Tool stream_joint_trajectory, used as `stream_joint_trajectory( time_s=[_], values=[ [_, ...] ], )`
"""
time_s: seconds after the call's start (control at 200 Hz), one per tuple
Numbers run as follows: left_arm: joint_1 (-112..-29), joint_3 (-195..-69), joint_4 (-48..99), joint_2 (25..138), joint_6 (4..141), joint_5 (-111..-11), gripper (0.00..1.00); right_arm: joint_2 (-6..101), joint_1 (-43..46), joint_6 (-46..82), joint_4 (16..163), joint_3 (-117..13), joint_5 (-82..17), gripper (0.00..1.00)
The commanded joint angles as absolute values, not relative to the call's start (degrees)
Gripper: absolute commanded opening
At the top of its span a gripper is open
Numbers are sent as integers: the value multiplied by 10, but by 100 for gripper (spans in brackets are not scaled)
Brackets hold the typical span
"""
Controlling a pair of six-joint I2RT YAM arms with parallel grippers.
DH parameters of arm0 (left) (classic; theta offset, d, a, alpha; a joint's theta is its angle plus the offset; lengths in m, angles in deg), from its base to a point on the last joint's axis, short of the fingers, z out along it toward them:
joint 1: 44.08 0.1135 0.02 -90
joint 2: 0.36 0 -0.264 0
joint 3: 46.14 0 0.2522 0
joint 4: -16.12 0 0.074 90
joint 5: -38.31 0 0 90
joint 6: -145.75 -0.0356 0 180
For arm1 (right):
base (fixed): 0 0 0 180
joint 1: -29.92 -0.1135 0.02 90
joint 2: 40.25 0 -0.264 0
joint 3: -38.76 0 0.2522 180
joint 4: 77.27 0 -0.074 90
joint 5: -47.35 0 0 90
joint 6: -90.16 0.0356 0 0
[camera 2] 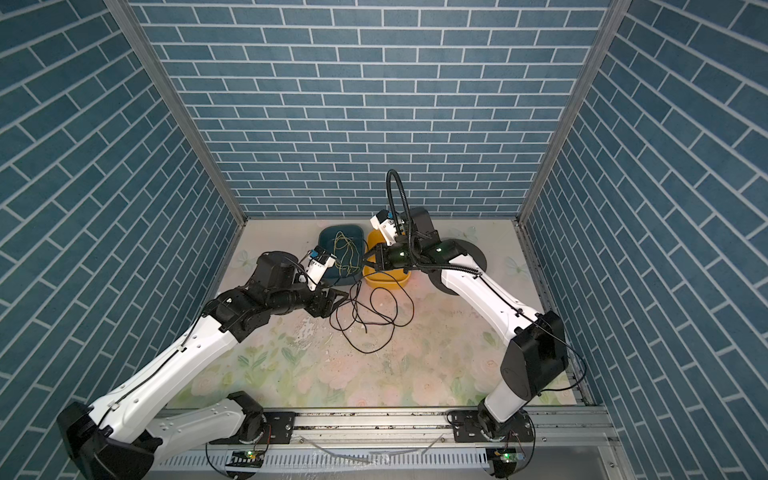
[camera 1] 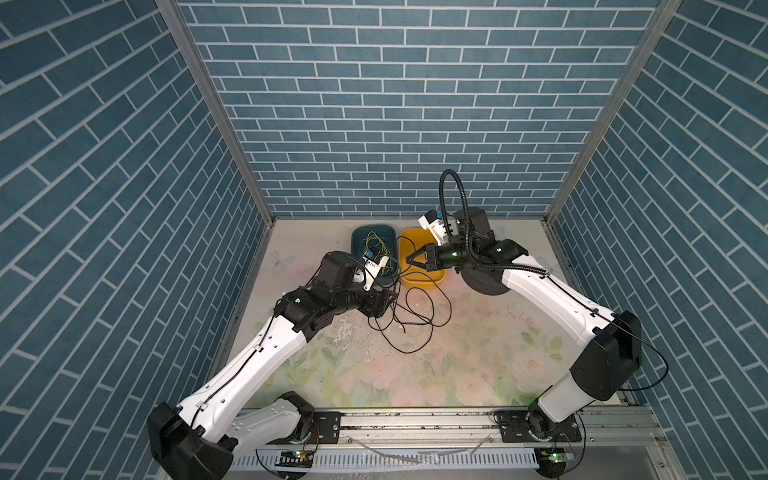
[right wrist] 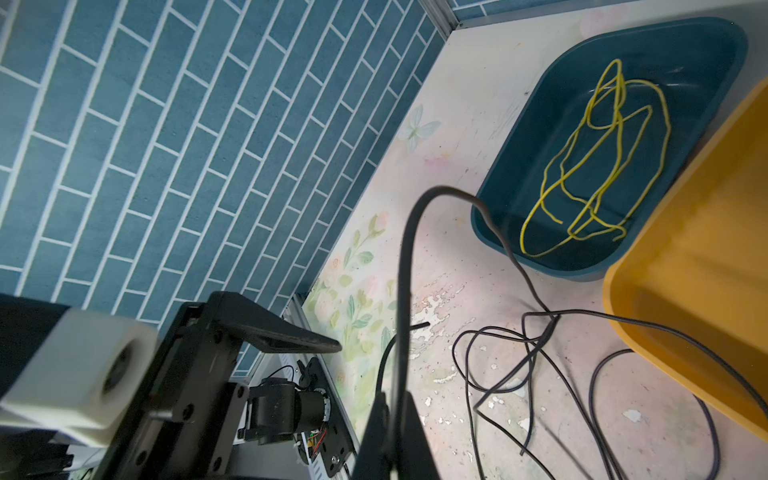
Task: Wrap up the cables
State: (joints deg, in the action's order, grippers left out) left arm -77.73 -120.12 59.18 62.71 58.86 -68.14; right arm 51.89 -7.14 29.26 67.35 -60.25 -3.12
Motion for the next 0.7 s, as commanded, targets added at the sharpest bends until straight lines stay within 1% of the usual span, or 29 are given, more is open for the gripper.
stream_joint_trajectory(
  time_s=[0.0, 0.09, 0.22, 0.395, 0.49, 0.58, 0.695],
  values=[
    [-783, -1206, 566, 651, 575, -691, 73, 533, -71, 312, 665, -646, 26, 0],
    [-789, -1218, 560, 670, 571, -677, 72, 533, -71, 311, 653, -650, 31, 0],
    [-792, -1224, 540, 684, 573, -663, 67, 533, -71, 313, 654, -648, 44, 0],
    [-793, -1233, 529, 695, 576, -656, 53, 537, -71, 316, 655, -646, 59, 0],
    [-793, -1234, 526, 695, 572, -652, 44, 540, -71, 317, 654, -647, 60, 0],
    [-793, -1236, 526, 695, 570, -651, 30, 542, -71, 318, 655, -648, 60, 0],
    [-793, -1236, 530, 692, 568, -651, 17, 545, -70, 319, 659, -649, 60, 0]
  ],
)
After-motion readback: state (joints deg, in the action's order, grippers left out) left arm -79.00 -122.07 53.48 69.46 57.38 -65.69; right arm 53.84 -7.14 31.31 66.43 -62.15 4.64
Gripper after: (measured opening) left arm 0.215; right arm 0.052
